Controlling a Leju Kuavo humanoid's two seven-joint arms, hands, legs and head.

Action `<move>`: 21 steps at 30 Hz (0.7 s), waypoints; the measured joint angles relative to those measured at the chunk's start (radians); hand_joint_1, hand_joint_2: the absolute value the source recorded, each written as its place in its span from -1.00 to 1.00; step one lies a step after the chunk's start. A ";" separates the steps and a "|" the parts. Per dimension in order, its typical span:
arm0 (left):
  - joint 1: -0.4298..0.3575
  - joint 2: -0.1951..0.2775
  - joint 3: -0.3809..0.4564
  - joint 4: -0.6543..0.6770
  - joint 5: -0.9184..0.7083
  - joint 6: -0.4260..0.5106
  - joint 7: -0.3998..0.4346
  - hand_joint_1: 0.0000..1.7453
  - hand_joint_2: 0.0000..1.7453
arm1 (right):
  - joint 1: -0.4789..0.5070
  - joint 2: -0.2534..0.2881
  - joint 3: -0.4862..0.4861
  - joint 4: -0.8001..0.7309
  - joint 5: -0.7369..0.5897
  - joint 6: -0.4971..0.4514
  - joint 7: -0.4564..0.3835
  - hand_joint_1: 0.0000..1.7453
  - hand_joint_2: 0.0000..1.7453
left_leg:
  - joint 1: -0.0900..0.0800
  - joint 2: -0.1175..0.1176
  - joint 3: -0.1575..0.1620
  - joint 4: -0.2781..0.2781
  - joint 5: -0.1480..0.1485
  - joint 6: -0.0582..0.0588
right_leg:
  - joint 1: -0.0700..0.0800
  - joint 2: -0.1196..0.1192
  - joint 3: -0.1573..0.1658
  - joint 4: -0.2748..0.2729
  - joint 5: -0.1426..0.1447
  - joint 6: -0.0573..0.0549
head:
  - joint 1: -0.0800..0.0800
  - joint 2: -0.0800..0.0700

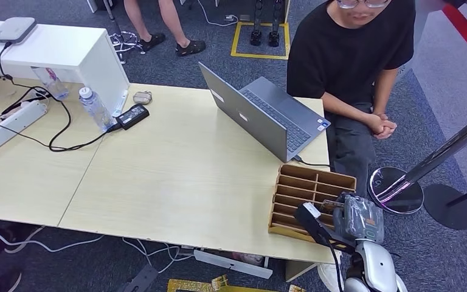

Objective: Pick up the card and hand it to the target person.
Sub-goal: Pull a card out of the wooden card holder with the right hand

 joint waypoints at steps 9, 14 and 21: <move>0.000 0.000 0.000 0.000 0.000 0.000 0.000 -1.00 -1.00 | -0.010 0.012 0.013 -0.002 -0.025 -0.001 0.001 0.62 1.00 | 0.000 0.001 0.000 0.000 0.000 0.000 | 0.000 0.000 0.000 0.000 0.000 0.000 | 0.000 0.000; 0.000 0.000 0.000 0.000 0.000 0.000 0.000 -1.00 -1.00 | -0.012 0.017 0.019 -0.002 -0.047 -0.001 0.001 0.63 1.00 | 0.000 0.001 0.000 0.000 0.000 0.000 | 0.000 0.000 0.000 0.000 0.000 0.000 | 0.000 0.000; 0.000 0.000 0.000 0.000 0.000 0.000 0.001 -1.00 -1.00 | -0.013 0.019 0.024 -0.002 -0.059 -0.005 0.002 0.66 1.00 | 0.000 0.001 0.000 0.000 0.000 0.000 | 0.000 0.000 0.000 0.000 0.000 0.000 | 0.000 0.000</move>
